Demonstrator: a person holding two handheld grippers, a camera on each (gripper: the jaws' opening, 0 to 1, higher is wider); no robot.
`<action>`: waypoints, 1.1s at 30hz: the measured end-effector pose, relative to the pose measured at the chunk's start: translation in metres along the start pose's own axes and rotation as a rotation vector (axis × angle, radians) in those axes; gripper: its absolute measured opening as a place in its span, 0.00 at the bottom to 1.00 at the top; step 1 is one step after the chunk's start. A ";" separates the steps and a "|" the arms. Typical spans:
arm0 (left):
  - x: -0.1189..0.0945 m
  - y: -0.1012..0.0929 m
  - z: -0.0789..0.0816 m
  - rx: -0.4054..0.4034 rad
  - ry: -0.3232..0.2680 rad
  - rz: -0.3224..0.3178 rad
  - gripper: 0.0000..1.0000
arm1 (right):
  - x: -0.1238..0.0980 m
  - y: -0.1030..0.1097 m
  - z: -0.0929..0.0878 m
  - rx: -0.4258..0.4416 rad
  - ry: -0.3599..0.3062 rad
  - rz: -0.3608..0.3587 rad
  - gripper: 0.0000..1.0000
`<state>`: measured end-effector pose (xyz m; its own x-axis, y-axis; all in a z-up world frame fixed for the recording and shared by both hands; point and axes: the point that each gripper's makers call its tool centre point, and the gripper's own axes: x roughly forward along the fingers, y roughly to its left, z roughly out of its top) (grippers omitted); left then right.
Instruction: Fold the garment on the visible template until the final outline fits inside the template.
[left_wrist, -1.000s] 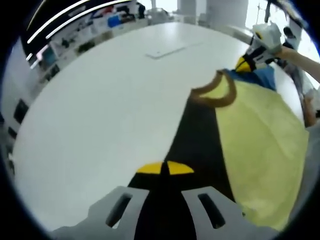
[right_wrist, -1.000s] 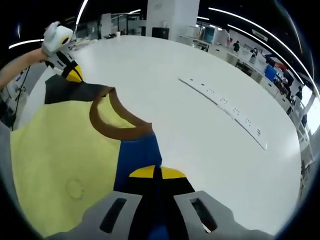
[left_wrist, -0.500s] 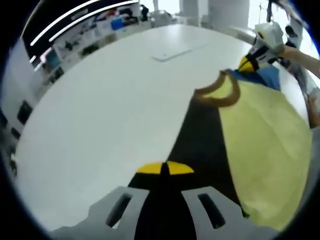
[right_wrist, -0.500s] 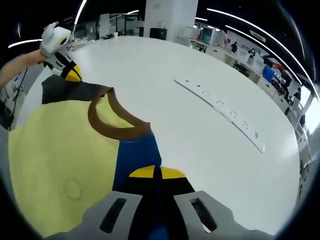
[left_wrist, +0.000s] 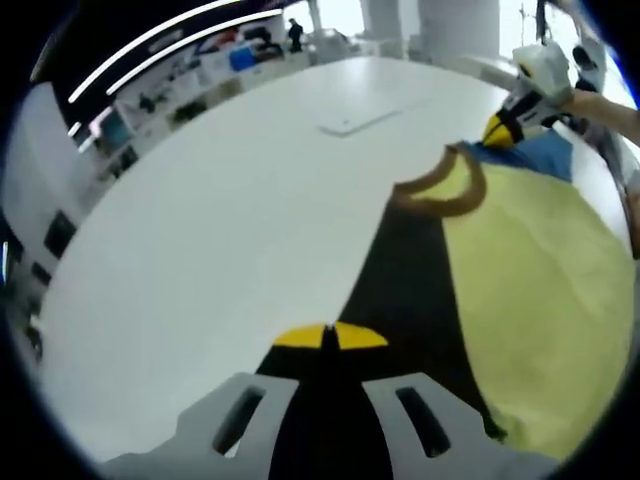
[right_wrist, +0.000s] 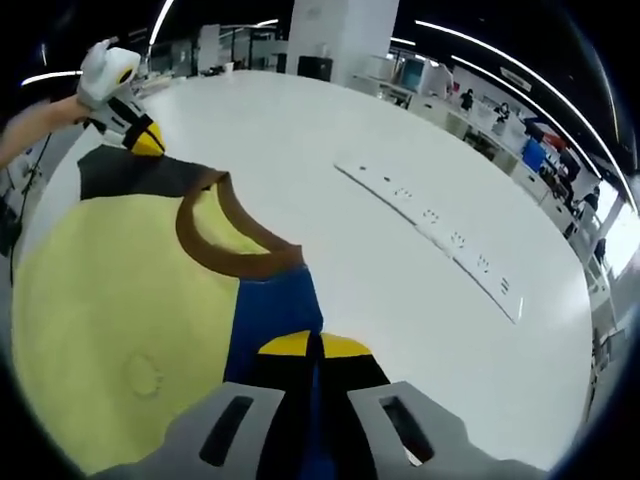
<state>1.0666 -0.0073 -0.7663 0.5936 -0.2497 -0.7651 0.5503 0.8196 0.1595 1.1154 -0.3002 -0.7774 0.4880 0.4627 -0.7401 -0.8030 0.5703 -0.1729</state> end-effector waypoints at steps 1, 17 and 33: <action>0.001 0.001 0.000 0.003 -0.001 0.003 0.00 | 0.001 -0.002 0.001 -0.003 0.000 -0.003 0.02; 0.011 0.021 0.018 0.020 -0.023 0.031 0.00 | 0.011 -0.020 0.019 -0.037 -0.014 -0.042 0.02; 0.018 0.021 0.017 0.046 -0.006 0.029 0.00 | 0.014 -0.018 0.019 -0.038 -0.013 -0.040 0.02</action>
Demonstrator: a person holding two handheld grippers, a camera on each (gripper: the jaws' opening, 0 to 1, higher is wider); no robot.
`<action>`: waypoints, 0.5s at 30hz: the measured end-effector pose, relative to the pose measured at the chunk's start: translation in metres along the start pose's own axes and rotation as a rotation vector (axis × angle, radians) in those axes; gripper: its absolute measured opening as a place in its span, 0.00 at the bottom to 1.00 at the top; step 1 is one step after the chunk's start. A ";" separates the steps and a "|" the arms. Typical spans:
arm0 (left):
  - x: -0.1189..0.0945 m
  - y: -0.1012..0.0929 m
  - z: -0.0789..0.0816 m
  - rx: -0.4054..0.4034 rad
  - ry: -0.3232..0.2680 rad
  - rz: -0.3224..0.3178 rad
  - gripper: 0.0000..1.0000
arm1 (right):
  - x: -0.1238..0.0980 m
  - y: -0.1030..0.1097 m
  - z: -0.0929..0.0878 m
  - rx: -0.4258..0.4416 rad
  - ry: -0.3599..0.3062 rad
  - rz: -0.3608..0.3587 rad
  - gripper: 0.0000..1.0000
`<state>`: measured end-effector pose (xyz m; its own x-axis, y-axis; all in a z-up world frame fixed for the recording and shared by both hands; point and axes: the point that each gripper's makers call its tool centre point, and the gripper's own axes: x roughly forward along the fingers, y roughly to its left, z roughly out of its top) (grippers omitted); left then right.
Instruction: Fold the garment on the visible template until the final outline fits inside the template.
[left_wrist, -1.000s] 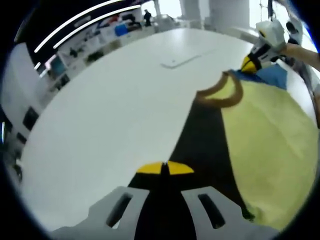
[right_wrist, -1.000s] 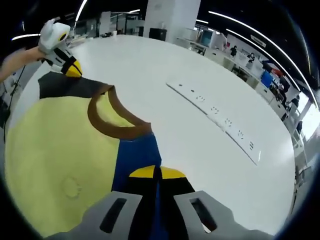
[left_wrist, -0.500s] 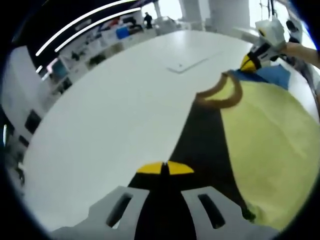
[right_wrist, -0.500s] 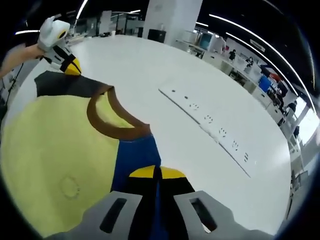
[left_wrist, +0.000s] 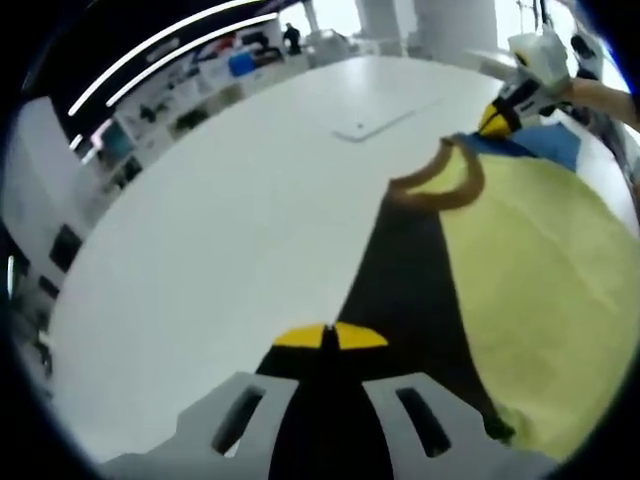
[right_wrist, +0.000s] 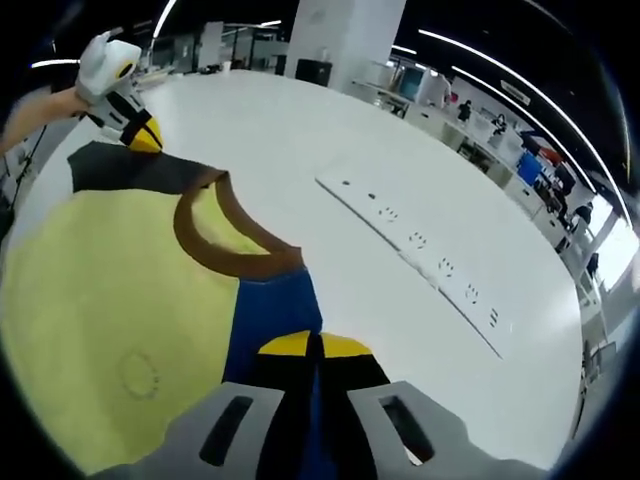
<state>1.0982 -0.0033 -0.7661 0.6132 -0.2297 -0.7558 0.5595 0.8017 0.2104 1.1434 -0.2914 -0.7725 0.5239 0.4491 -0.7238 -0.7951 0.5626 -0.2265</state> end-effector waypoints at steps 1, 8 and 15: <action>0.000 -0.001 0.000 0.000 0.001 -0.006 0.00 | 0.000 0.000 0.000 -0.003 0.000 0.000 0.02; 0.001 -0.002 -0.002 -0.002 0.002 -0.007 0.00 | 0.001 0.000 0.001 -0.001 -0.007 0.002 0.03; 0.000 -0.003 -0.006 -0.003 0.012 -0.007 0.04 | 0.002 -0.002 0.001 -0.006 -0.013 -0.005 0.08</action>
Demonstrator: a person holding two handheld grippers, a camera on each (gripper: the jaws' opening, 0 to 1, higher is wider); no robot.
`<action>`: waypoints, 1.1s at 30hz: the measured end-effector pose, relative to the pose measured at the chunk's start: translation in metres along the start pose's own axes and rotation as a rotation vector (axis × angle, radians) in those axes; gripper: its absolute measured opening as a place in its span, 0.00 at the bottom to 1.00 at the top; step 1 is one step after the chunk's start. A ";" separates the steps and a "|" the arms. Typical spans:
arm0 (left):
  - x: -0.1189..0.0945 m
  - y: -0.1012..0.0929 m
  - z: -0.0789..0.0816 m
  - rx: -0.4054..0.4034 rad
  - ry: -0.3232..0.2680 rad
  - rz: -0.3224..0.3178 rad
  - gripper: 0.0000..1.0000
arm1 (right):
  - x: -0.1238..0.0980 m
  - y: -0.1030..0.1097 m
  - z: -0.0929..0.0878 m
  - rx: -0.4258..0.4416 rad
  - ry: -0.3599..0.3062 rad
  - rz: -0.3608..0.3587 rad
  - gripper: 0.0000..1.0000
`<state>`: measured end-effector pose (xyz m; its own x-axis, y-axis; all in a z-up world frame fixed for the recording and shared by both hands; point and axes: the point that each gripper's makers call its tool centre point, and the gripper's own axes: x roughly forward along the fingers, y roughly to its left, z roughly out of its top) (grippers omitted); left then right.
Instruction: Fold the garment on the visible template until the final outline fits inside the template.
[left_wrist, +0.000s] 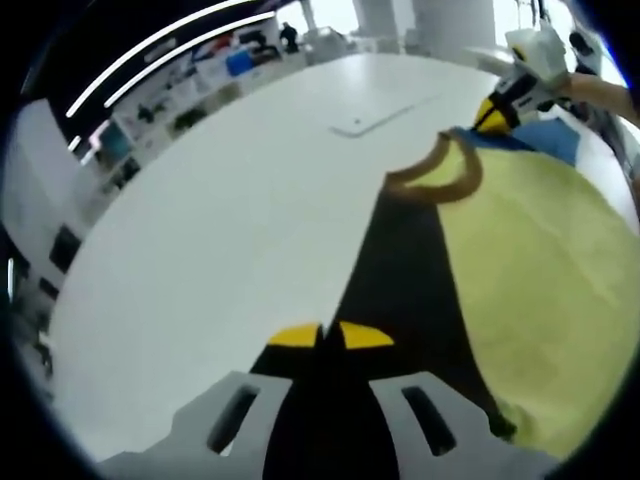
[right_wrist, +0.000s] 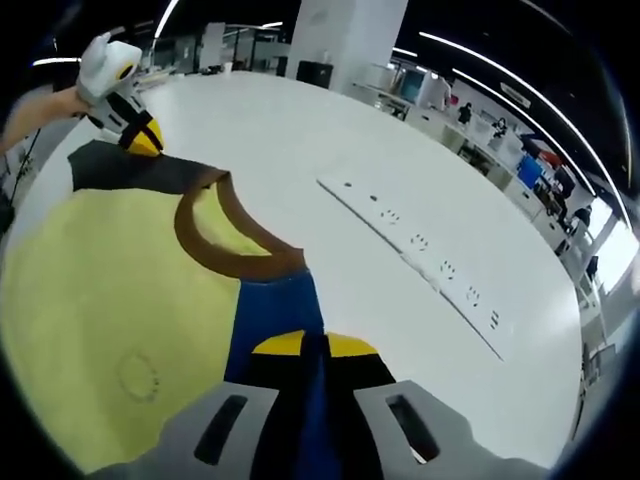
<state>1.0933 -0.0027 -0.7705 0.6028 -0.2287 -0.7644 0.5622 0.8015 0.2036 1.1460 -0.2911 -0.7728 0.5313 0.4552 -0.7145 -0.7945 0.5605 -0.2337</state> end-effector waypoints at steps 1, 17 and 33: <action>0.000 0.000 0.000 -0.001 -0.002 0.002 0.05 | 0.000 0.000 0.000 -0.001 0.000 0.001 0.09; -0.017 -0.008 0.012 -0.028 -0.039 -0.013 0.17 | -0.010 0.001 0.006 -0.002 -0.018 0.004 0.18; -0.069 -0.030 0.031 -0.057 -0.122 -0.058 0.39 | -0.050 0.019 0.020 0.044 -0.092 0.025 0.38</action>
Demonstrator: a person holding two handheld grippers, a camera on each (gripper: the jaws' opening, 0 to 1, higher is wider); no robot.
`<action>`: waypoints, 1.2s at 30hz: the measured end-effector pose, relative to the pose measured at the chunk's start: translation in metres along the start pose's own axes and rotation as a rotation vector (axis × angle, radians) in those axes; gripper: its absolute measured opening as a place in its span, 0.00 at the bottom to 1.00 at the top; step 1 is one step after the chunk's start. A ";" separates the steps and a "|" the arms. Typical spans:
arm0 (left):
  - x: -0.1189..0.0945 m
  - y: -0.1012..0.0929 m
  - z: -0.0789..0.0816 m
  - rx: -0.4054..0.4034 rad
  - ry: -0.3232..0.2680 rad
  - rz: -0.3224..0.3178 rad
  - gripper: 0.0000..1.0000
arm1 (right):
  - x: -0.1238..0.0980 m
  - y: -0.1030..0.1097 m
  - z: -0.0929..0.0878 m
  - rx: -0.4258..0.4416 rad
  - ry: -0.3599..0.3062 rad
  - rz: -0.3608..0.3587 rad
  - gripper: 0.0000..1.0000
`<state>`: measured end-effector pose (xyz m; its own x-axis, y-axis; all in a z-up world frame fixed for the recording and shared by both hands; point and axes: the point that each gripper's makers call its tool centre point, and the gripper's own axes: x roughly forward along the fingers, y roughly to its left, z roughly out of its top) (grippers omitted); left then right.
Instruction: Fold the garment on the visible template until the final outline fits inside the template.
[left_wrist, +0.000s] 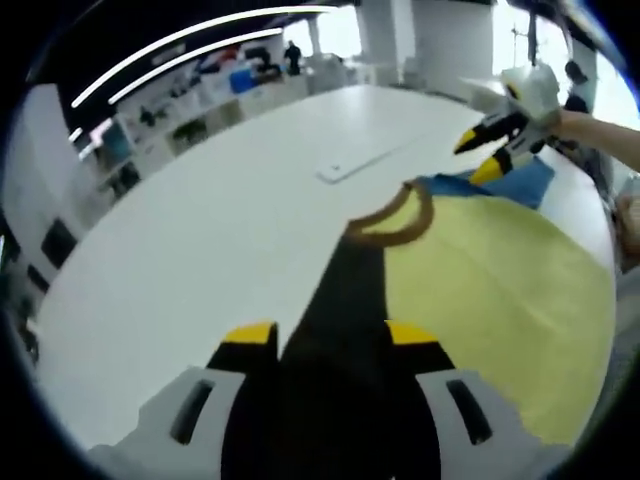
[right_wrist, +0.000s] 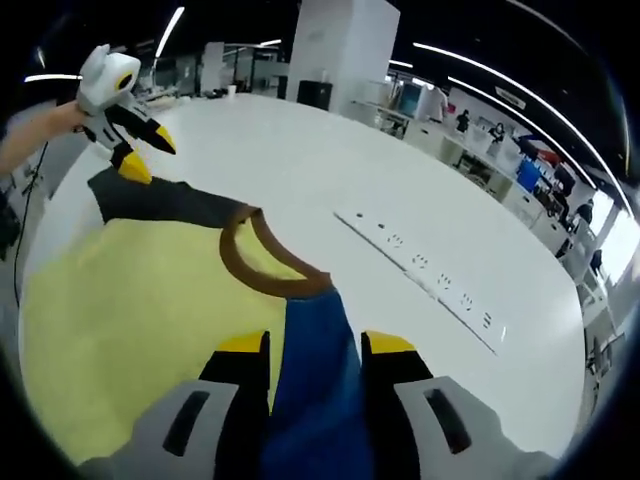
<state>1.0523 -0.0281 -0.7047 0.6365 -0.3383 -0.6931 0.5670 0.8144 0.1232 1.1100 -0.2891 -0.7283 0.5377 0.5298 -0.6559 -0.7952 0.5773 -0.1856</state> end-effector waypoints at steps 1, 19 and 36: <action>-0.003 -0.002 0.001 -0.006 -0.006 -0.005 0.39 | -0.002 0.001 0.001 0.000 -0.002 0.001 0.39; -0.040 -0.045 0.002 -0.003 -0.026 -0.076 0.60 | -0.038 0.040 0.014 -0.010 -0.043 0.051 0.61; -0.072 -0.080 0.024 -0.057 -0.166 -0.120 0.85 | -0.069 0.068 0.021 0.005 -0.090 0.063 0.66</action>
<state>0.9732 -0.0801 -0.6476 0.6458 -0.5038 -0.5737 0.6168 0.7871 0.0031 1.0248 -0.2733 -0.6804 0.5100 0.6187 -0.5976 -0.8268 0.5443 -0.1421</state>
